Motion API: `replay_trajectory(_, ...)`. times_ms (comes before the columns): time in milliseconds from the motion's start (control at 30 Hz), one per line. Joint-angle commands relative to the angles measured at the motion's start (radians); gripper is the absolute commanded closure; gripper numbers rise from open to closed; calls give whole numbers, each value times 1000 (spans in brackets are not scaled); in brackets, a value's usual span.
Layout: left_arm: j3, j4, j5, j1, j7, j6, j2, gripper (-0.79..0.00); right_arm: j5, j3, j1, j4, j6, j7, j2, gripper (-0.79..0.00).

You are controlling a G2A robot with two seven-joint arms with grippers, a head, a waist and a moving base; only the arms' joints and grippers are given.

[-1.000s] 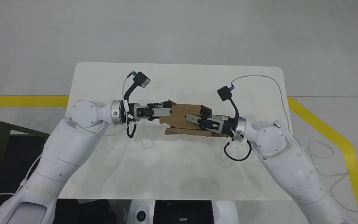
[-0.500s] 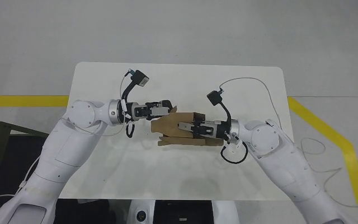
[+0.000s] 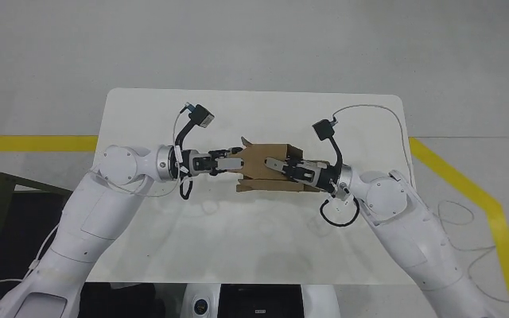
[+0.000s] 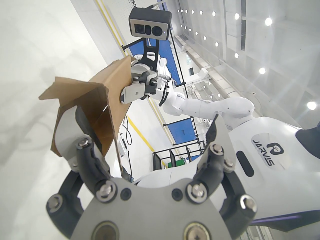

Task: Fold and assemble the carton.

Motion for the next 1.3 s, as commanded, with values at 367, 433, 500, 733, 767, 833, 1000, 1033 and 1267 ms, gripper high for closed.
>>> replay_trajectory(367, 8, 1, -27, 13, -29, 2, -9, -785, -65, 24, 0, -5, 4, -100, -8, 0)
replay_trajectory(433, 13, -7, -30, 15, -31, 5, -11, -785, -70, 25, 1, -7, 4, -111, -10, 0)
replay_trajectory(500, 20, -11, -34, 17, -33, 6, -14, -785, -75, 25, 3, -10, 4, -122, -12, 0)
replay_trajectory(733, 28, -8, -39, 15, -42, 10, -20, -785, -100, 23, 8, -16, 9, -158, -19, 0)
replay_trajectory(767, 28, -8, -39, 15, -43, 10, -21, -785, -102, 23, 9, -17, 9, -164, -20, 0)
replay_trajectory(833, 27, -8, -41, 16, -44, 12, -22, -785, -104, 22, 12, -19, 10, -169, -23, 0)
replay_trajectory(1000, 34, -9, -48, 18, -51, 15, -27, -785, -101, 5, 22, -23, 8, -174, -31, 0)
replay_trajectory(1033, 35, -9, -49, 17, -52, 15, -28, -785, -99, 1, 24, -23, 7, -175, -33, 0)
replay_trajectory(1267, 36, 0, -51, 14, -56, 15, -33, -785, -93, -20, 37, -14, 0, -177, -44, 0)
